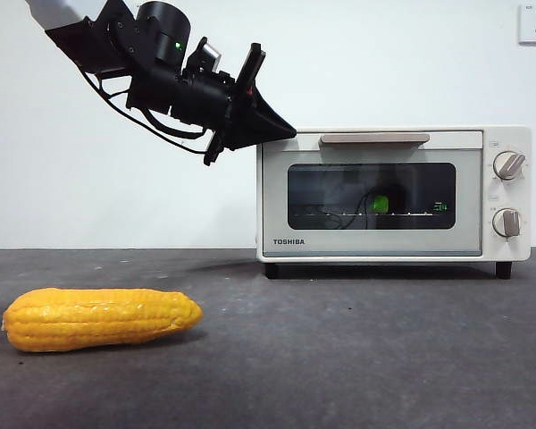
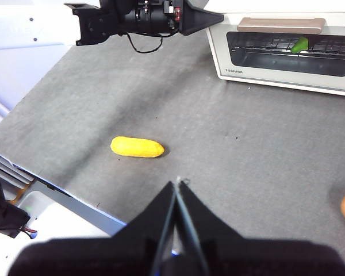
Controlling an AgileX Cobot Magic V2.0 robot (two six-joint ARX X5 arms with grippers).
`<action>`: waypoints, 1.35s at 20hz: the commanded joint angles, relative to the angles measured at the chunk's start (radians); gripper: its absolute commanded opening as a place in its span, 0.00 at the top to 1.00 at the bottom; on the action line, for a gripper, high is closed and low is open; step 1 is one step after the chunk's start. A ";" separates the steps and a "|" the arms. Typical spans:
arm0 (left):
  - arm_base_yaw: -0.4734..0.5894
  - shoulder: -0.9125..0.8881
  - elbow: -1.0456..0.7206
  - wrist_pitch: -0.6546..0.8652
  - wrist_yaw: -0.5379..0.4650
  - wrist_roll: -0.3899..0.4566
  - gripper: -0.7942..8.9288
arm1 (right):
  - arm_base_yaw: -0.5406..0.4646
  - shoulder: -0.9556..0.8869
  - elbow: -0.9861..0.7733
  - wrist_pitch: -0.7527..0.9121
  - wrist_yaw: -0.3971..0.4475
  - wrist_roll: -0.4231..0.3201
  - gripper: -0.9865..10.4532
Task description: Take the eggplant from the table,put the eggplant in the oven
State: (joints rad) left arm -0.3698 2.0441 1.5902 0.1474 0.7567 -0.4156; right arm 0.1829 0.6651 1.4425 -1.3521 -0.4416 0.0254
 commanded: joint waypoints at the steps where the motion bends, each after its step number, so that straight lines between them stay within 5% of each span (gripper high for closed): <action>1: 0.002 -0.041 0.002 -0.037 0.010 0.060 0.93 | 0.001 -0.002 0.001 -0.023 0.003 -0.012 0.92; 8: 0.000 -0.227 0.002 -0.274 -0.010 0.196 0.92 | 0.001 -0.001 0.001 -0.022 0.003 -0.013 0.92; 14: -0.043 -0.507 0.002 -0.562 -0.249 0.347 0.92 | 0.001 0.002 0.001 -0.022 0.004 -0.030 0.91; 19: -0.097 -0.737 0.002 -0.739 -0.448 0.372 0.92 | 0.001 0.012 0.001 -0.022 0.004 -0.029 0.91; 27: -0.166 -0.946 0.002 -1.057 -0.468 0.374 0.92 | 0.001 0.014 0.001 -0.022 0.004 -0.029 0.91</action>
State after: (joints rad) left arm -0.5301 1.1004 1.5902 -0.8970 0.2905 -0.0525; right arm 0.1829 0.6785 1.4425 -1.3521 -0.4412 0.0063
